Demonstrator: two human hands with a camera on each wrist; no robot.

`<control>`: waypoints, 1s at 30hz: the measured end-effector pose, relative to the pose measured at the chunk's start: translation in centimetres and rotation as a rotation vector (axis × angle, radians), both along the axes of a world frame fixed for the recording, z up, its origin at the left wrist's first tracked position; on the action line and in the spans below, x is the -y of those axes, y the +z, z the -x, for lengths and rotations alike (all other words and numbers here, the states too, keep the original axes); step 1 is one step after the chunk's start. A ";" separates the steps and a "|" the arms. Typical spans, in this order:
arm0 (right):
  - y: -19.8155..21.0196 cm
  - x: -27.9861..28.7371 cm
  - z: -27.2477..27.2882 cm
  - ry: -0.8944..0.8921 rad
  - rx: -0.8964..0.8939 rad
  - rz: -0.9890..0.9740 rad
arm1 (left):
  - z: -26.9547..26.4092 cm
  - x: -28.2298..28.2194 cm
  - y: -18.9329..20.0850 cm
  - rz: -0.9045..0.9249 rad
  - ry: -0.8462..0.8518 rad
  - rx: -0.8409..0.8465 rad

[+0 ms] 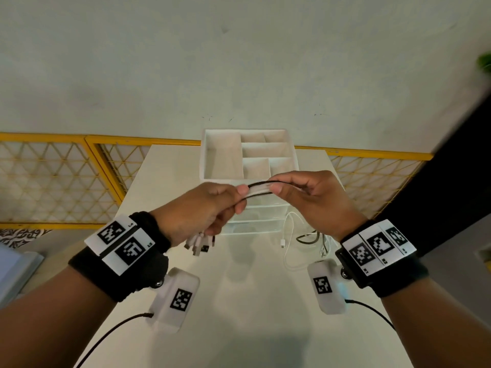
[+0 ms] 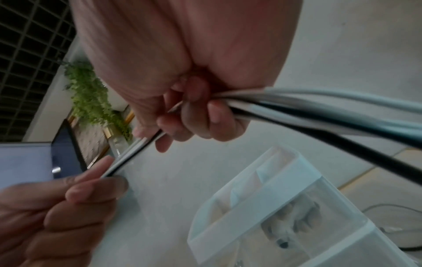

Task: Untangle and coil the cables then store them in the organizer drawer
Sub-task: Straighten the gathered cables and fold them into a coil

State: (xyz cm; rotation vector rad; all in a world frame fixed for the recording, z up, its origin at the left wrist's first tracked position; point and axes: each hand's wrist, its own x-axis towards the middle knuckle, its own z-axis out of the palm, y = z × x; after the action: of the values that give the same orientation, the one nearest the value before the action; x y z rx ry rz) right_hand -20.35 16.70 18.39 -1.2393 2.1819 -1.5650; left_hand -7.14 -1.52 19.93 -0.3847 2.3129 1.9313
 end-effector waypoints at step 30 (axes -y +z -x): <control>-1.4 -0.5 -0.5 0.032 -0.255 -0.057 | 0.3 0.8 1.1 -0.070 -0.015 0.138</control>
State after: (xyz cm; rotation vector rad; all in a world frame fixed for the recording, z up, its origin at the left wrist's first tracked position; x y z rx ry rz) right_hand -19.89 17.19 16.98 -1.5211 2.3248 -1.3880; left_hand -7.48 -2.27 21.05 -0.4758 2.1507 1.9086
